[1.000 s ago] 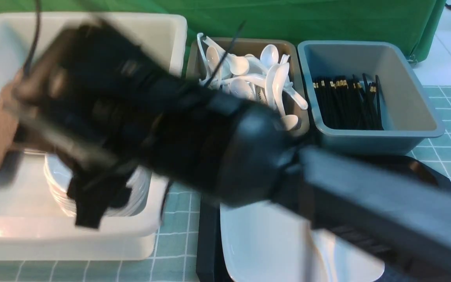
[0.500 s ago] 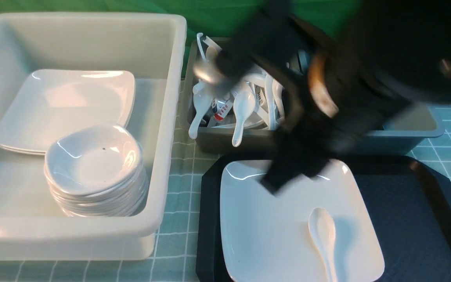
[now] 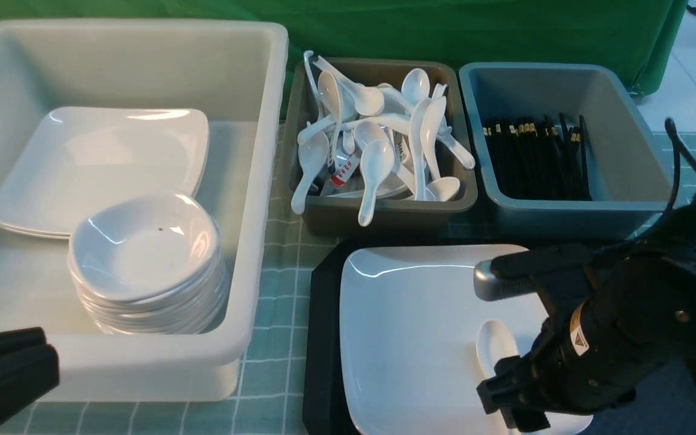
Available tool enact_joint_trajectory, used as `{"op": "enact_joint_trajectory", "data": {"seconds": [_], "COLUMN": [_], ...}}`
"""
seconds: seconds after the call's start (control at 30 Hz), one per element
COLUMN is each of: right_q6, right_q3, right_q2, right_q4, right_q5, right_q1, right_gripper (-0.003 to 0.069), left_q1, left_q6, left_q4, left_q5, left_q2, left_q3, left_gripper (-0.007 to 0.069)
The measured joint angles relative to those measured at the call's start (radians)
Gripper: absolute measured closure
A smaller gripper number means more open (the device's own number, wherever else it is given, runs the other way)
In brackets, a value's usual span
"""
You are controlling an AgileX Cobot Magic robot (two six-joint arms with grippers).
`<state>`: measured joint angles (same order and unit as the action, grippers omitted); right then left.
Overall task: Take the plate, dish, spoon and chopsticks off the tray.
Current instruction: Use the right arm to grab a soup spoon from the plate
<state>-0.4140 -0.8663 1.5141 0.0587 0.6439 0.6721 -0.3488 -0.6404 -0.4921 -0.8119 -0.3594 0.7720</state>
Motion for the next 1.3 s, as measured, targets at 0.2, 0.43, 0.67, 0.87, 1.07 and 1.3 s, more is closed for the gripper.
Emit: {"op": "enact_joint_trajectory", "data": {"seconds": [0.2,0.43,0.67,0.87,1.07,1.3], "right_q6": [-0.018,-0.018,0.006,0.072,0.147,0.221], "right_q3": [0.007,0.008,0.004,-0.006,-0.115,-0.37], "right_q2": [0.085,0.15,0.166,0.162,0.055,0.038], "right_q4": [-0.008,-0.026,-0.015,-0.021,-0.03,-0.037], "right_q5": [-0.101,-0.193,-0.202,-0.171,-0.02,-0.199], "right_q1": [-0.019,-0.019,-0.02,-0.02,-0.02,-0.088], "right_gripper": [0.0145,0.0145,0.0296,0.046,0.046,0.046], "left_q1": [0.0,0.0,0.0,0.0,0.0,0.0], "left_q6": [-0.011,-0.011,-0.011,-0.011,-0.016,-0.022], "left_q4": [0.0,0.0,0.0,0.0,0.0,0.0], "left_q5": [0.0,0.0,0.0,0.0,0.005,0.067], "left_q2": [-0.003,-0.003,-0.003,-0.003,-0.003,-0.003], "left_q3": [0.0,0.0,0.0,0.0,0.0,0.0], "left_gripper": [0.0607,0.0607,0.0607,0.0607,0.0607,0.0607]}}
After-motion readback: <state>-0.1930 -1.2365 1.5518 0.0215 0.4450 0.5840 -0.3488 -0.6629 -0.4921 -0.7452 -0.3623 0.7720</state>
